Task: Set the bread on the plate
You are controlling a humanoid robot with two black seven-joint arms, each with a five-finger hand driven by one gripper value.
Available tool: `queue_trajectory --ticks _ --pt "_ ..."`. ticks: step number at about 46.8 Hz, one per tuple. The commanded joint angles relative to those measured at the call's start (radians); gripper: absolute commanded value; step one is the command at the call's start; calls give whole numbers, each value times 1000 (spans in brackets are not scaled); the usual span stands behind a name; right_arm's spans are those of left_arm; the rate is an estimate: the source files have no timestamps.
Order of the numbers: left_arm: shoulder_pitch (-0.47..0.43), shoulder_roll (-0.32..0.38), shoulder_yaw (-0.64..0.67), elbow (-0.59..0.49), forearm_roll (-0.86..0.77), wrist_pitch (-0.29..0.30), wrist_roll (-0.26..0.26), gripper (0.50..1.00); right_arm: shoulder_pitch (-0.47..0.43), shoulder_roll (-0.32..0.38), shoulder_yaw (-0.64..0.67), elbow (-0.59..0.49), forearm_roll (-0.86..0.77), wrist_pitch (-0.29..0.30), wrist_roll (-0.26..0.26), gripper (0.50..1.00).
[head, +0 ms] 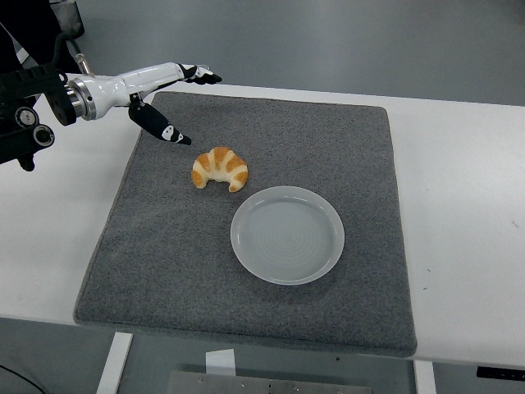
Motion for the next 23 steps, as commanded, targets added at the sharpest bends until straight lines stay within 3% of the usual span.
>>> queue_trajectory --ticks 1,23 --pt "25 -28 -5 7 2 18 0 979 0 0 0 0 0 0 0 952" --pt "112 -166 -8 121 2 65 0 979 0 0 0 0 0 -2 0 952"
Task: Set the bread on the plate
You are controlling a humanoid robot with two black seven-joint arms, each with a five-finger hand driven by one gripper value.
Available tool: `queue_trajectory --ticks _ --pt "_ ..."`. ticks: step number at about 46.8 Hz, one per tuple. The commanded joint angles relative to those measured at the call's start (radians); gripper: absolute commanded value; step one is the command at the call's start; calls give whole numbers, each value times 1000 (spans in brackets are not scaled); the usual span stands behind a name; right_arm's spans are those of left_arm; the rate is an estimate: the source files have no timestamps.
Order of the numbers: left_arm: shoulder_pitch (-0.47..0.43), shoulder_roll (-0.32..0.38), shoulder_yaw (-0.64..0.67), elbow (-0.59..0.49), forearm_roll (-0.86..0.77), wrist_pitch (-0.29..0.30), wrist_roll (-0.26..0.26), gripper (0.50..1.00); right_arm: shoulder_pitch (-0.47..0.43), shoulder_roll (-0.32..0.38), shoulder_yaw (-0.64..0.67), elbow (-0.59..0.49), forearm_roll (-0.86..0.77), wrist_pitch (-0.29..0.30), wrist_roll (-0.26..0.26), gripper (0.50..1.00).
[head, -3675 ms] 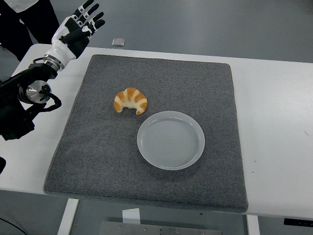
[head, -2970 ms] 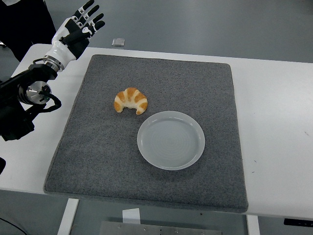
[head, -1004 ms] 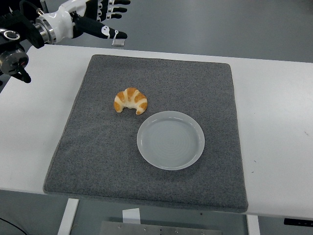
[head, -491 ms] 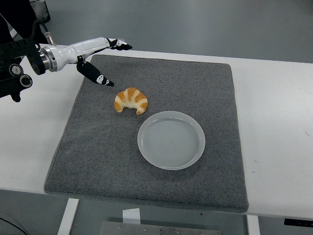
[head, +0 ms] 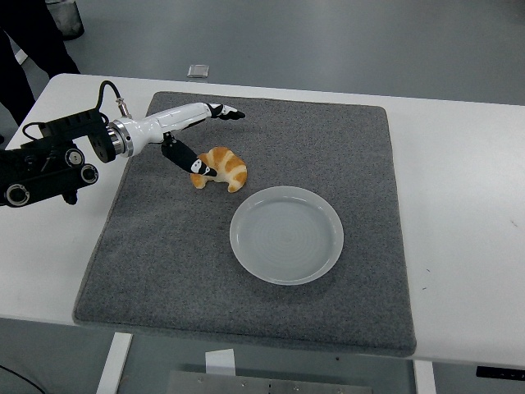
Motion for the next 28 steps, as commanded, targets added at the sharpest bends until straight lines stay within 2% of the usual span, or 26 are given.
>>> queue_trajectory --ticks 1,17,28 --pt "8 -21 0 24 1 3 0 979 0 0 0 0 0 -2 0 952" --pt "44 -55 2 94 8 15 -5 977 0 0 0 0 0 -3 0 954" --pt "68 -117 0 169 1 17 -32 977 0 0 0 0 0 -3 0 952"
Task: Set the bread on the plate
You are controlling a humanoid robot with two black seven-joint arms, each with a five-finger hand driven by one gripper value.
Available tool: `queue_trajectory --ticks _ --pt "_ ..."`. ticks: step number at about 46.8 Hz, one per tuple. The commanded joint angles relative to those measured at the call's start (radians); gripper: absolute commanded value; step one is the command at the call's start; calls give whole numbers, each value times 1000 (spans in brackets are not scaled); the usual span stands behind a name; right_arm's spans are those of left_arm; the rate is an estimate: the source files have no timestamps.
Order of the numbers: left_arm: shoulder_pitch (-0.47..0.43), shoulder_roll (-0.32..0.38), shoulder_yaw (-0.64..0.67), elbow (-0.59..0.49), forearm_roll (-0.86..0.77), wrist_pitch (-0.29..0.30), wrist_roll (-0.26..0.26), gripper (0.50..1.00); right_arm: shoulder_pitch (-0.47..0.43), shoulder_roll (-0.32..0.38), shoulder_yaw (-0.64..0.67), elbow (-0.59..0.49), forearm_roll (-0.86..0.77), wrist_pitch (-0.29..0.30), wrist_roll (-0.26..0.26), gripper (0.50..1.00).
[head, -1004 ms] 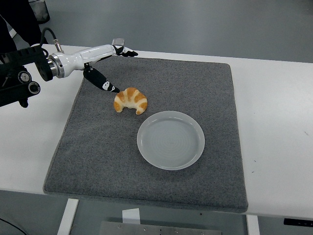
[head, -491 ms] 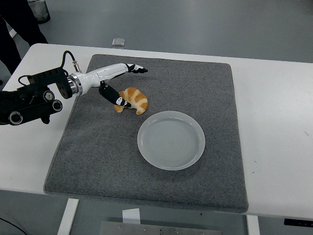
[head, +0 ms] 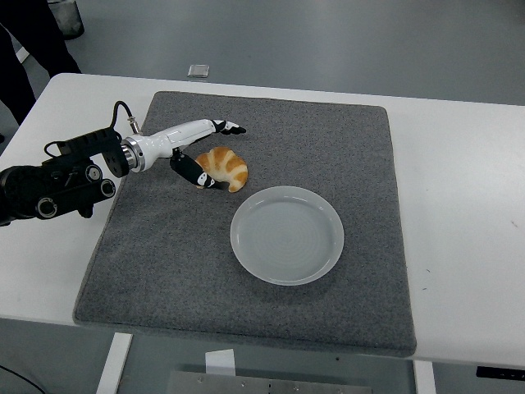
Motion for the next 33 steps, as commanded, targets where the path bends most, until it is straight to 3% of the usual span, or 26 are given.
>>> queue_trajectory --ticks 1,10,21,33 --pt "9 -20 -2 21 -1 0 -5 975 0 0 -1 0 0 -1 0 952" --pt "20 -35 -2 41 -2 2 -7 973 0 0 -1 0 0 -1 0 952" --pt "23 -61 8 78 -2 80 -33 921 0 0 0 0 0 -1 0 952" --pt "48 -69 6 92 -5 86 -35 866 0 0 0 0 0 -1 0 952"
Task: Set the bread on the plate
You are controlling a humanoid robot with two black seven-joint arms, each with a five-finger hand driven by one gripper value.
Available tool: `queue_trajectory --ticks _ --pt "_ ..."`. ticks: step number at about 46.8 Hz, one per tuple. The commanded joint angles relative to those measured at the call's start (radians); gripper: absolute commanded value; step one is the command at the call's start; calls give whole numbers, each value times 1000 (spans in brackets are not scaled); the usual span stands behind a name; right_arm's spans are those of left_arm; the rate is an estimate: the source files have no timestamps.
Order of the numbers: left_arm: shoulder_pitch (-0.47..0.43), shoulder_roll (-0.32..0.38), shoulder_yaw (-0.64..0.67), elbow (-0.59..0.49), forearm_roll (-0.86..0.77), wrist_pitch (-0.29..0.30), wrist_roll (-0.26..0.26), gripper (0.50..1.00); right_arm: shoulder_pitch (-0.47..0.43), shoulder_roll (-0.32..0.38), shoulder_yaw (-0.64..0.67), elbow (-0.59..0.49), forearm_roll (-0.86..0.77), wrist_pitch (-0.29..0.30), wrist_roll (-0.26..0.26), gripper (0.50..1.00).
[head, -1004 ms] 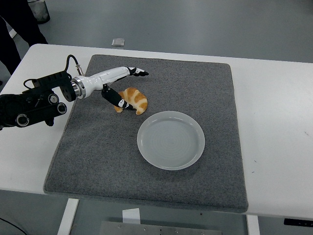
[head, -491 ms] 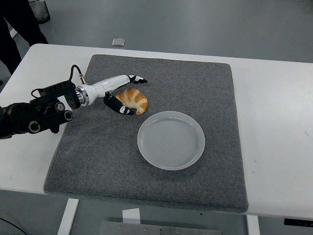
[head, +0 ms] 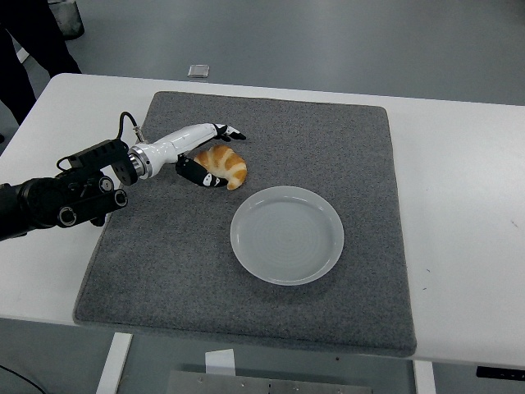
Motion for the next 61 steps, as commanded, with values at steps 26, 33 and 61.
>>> queue_trajectory --ticks 26,33,61 --pt "-2 3 -9 -3 1 0 -1 500 0 0 0 0 0 0 0 952" --pt "-10 6 -11 -1 2 2 -35 500 0 0 0 0 0 0 0 952" --pt "-66 93 -11 -17 10 58 -52 500 0 0 0 0 0 2 0 952"
